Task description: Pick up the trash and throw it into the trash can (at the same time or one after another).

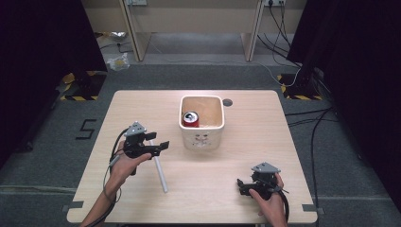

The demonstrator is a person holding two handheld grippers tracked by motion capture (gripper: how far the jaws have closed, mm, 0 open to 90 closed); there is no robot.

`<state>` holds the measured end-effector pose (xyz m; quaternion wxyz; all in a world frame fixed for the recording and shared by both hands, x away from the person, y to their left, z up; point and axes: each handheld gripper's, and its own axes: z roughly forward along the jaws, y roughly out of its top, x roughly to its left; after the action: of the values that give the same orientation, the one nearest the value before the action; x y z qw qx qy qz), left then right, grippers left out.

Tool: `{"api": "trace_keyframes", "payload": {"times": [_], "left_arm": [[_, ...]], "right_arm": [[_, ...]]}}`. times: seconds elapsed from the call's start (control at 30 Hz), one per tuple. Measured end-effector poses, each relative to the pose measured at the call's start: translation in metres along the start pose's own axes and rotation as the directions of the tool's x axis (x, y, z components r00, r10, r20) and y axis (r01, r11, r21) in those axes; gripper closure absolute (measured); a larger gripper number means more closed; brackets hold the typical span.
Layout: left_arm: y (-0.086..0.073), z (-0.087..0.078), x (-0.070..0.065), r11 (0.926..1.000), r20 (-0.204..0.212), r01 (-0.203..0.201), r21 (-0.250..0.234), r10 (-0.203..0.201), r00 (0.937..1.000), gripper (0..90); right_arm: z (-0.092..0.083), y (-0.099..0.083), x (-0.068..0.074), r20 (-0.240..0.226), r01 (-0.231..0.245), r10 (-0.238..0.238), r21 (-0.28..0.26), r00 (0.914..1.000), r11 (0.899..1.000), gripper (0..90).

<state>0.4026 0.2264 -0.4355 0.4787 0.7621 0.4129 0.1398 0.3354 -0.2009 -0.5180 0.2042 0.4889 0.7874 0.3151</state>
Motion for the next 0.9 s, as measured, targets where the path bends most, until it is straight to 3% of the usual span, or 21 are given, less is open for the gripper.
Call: {"api": "trace_keyframes", "payload": {"times": [0.13,0.4,0.5,0.9], "left_arm": [[-0.014,0.003,0.000,0.9997,-0.011,0.007,0.023,-0.006,0.9999,28.4],[-0.036,0.008,0.008,0.9977,-0.079,0.015,0.066,-0.010,0.9968,30.3],[-0.041,0.010,0.008,0.9960,-0.102,0.000,0.089,0.009,0.9948,29.9],[-0.058,0.019,0.008,0.9892,-0.128,0.031,0.143,-0.012,0.9917,27.1]], "right_arm": [[0.000,0.000,0.000,-0.001,-0.003,0.003,0.000,1.0000,1.000,0.2],[0.000,0.000,0.001,-0.001,-0.006,0.006,0.001,1.0000,1.000,0.2],[0.000,0.000,0.001,0.000,-0.006,0.006,-0.001,1.0000,1.000,0.2],[0.000,0.000,0.001,-0.004,-0.002,0.002,0.000,1.0000,1.000,0.2]]}}
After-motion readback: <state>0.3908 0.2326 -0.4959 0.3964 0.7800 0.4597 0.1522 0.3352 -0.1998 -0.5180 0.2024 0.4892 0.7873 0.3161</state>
